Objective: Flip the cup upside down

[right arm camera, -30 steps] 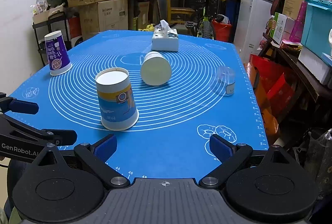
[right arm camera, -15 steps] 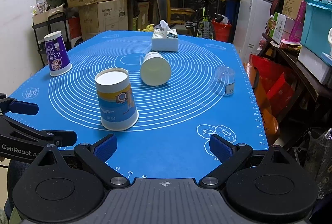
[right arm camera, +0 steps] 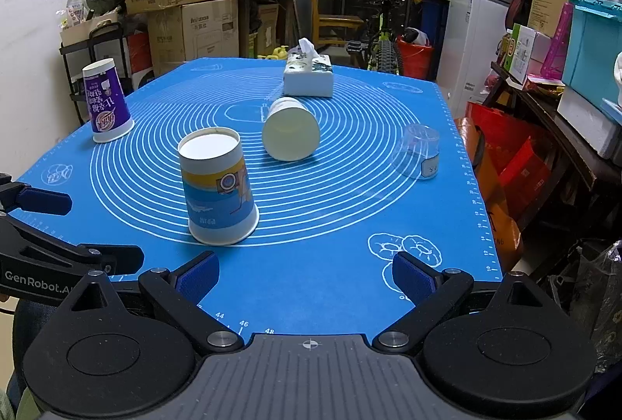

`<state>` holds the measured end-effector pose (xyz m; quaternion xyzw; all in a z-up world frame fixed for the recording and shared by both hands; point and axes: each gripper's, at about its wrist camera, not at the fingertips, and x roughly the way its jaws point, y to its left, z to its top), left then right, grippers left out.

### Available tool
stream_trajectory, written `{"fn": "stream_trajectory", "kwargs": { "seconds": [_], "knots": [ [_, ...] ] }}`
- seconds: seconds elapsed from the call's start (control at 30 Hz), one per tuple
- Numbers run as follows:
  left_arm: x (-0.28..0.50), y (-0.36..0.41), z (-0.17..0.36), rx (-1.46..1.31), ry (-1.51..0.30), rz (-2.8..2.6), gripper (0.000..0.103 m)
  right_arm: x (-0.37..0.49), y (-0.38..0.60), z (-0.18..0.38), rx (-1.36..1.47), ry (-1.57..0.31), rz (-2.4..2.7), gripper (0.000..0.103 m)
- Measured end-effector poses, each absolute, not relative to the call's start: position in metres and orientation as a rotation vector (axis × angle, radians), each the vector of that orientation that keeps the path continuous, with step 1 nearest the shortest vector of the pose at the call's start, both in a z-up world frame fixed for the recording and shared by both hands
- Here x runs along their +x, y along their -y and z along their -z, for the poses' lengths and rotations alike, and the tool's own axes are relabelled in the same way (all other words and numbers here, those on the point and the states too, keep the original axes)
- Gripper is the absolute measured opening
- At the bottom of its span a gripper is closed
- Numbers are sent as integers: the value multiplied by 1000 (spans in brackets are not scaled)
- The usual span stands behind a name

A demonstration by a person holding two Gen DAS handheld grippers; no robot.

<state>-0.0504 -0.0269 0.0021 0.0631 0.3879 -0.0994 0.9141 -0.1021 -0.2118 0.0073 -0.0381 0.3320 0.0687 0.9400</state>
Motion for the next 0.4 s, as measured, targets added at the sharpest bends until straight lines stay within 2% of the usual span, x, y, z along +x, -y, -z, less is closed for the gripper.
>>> {"fn": "stream_trajectory", "kwargs": {
  "seconds": [0.4],
  "knots": [
    [-49,27,-1,124,-808,209,99,-102,214,-7,-76,-681,-136,96]
  ]
}}
